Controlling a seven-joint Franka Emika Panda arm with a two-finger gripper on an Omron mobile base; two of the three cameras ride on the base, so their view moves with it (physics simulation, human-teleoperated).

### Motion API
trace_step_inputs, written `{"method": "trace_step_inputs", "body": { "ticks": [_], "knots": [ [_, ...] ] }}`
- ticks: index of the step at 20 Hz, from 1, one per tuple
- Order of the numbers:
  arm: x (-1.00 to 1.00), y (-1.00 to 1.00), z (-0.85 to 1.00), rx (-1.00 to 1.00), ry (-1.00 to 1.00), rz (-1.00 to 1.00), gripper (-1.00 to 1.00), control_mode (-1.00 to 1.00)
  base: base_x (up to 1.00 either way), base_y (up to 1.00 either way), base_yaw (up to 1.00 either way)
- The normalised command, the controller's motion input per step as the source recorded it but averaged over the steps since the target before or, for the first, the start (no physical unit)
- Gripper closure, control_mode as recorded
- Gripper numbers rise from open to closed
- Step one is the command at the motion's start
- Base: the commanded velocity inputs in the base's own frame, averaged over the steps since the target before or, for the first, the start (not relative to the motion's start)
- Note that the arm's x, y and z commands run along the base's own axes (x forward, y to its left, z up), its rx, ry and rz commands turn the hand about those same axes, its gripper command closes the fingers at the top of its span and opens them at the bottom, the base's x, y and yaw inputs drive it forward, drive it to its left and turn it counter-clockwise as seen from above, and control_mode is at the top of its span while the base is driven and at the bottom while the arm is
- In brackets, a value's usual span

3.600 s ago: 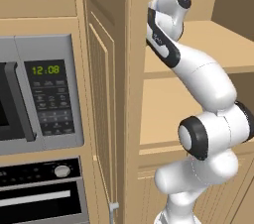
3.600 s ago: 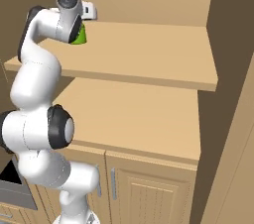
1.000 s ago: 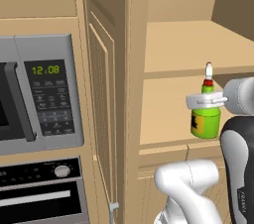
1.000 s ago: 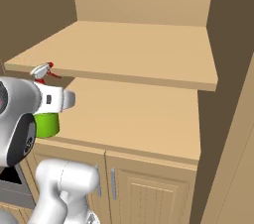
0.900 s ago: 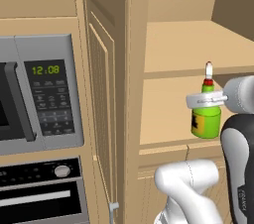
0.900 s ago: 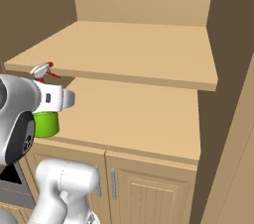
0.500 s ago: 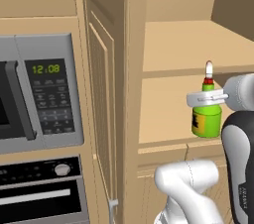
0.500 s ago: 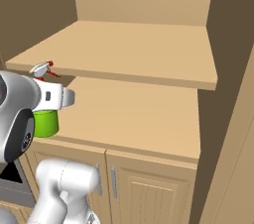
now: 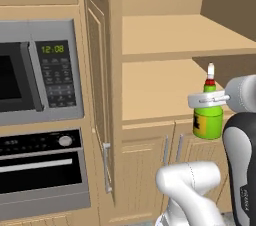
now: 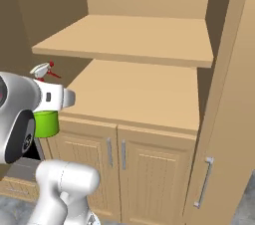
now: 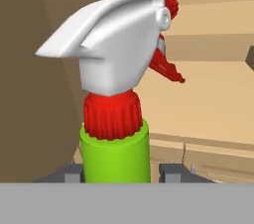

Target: Move the cutting board and knife to the sink. Then move spray from the cabinet to the counter.

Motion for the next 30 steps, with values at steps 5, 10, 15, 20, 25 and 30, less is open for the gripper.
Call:
{"method": "trace_step_inputs", "body": {
  "ticks": [5, 10, 15, 20, 25, 30],
  "knots": [
    [0.0, 0.0, 0.0, 0.0, 0.0, 0.0, 1.0, 1.0, -0.74, -0.06, 0.0],
    [0.0, 0.0, 0.0, 0.0, 0.0, 0.0, 1.0, 1.0, -0.76, -0.1, 0.0],
    [0.0, 0.0, 0.0, 0.0, 0.0, 0.0, 1.0, 1.0, -0.79, -0.08, -0.02],
    [0.0, 0.0, 0.0, 0.0, 0.0, 0.0, 1.0, 1.0, -0.52, 0.02, -0.34],
    [0.0, 0.0, 0.0, 0.0, 0.0, 0.0, 1.0, 1.0, -0.18, 0.1, -0.56],
    [0.0, 0.0, 0.0, 0.0, 0.0, 0.0, 1.0, 1.0, 0.0, 0.15, -0.8]
  ]
}}
